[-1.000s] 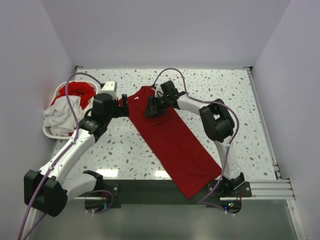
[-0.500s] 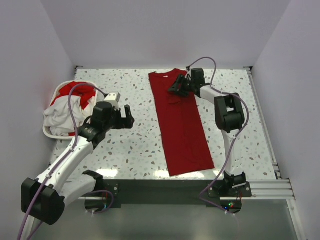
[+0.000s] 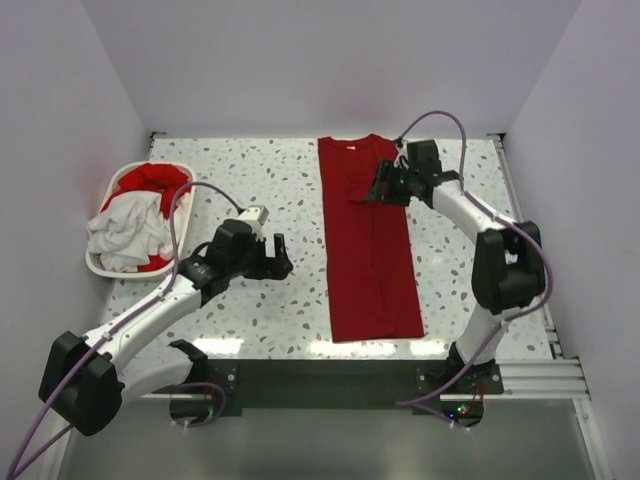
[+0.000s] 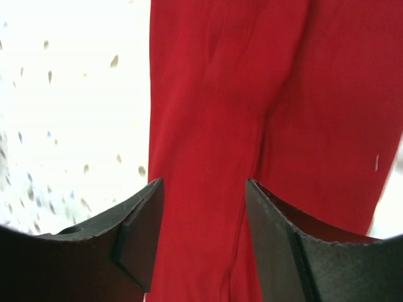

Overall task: Fold and stack the t-shirts
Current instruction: Fold the tshirt

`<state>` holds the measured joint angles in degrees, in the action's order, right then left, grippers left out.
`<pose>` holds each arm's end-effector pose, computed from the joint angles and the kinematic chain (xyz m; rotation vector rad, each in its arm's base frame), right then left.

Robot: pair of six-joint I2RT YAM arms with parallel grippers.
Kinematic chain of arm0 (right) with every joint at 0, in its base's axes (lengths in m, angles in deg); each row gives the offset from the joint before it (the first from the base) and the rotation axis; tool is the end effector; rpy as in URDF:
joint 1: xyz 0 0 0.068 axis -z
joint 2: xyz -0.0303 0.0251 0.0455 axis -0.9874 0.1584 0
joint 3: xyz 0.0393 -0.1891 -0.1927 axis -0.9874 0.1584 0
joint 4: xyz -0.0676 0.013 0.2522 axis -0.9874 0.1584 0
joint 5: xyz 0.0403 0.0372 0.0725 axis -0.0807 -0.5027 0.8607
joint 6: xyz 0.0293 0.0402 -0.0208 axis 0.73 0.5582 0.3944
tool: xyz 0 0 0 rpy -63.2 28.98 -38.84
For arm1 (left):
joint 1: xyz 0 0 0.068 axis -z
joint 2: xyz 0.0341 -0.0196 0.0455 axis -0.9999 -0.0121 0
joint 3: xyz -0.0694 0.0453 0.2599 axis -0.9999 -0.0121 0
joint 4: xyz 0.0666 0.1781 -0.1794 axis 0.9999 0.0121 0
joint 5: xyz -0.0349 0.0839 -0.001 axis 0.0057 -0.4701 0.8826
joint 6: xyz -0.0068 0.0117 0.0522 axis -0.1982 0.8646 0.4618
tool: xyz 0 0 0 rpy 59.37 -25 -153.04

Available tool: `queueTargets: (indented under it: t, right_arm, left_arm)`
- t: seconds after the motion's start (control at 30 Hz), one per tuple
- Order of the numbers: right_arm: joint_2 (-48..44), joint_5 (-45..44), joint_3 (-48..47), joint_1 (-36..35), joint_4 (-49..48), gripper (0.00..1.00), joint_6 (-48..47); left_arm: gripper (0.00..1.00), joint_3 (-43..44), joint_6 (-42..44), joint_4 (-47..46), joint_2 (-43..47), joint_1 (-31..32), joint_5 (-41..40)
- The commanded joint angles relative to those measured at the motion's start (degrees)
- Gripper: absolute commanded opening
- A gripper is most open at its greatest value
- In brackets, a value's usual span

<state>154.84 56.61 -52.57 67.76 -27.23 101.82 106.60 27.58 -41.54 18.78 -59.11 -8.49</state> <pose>0.4110 0.1068 0.2333 0.0557 2.3992 0.6610 0.1929 -0.1140 0.2320 0.0617 2.3548 -0.5645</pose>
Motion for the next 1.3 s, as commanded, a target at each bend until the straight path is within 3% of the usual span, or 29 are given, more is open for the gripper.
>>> queueTargets:
  t: [0.0,0.13,0.33,0.53,0.73,0.9,1.0,1.13,1.27]
  right_arm:
    - [-9.3,-3.5,11.3,-2.8,8.2,0.57,-5.9]
    - [-18.5,-4.0,21.6,-11.7,9.2,0.52,-4.5]
    - [-23.2,-6.5,32.4,-23.1,4.0,0.47,4.4]
    - [-18.8,-6.8,34.3,-30.8,1.0,0.44,11.2]
    - [-9.0,-4.6,29.3,-40.0,-4.0,0.44,16.2]
    - [-2.9,-5.3,20.2,-41.5,-5.0,0.46,15.8]
    - [-2.6,-8.1,15.2,-41.5,0.3,0.48,14.4]
    - [-9.6,-15.7,16.3,-41.4,7.1,0.53,13.5]
    - [-20.5,-20.0,24.9,-41.5,14.8,0.58,16.7]
  left_arm:
    - [1.00,-1.2,-4.1,-3.7,-0.6,2.3,-0.6]
    - [0.99,-1.4,-5.6,-3.7,-2.6,4.5,-0.6]
    - [0.99,-2.5,-7.1,-3.7,-1.6,6.8,-2.2]
    - [0.99,-2.5,-9.3,-1.4,-0.6,7.0,-3.6]
    - [0.98,-2.1,-9.7,2.0,1.5,7.1,-5.5]
    - [0.98,-2.8,-9.6,2.8,5.2,7.2,-5.8]
    - [0.96,-2.9,-9.4,3.6,7.3,7.2,-6.2]
    - [0.94,-3.0,-10.0,6.1,8.8,7.4,-5.8]
    - [0.90,-3.8,-11.1,7.7,8.3,8.5,-3.4]
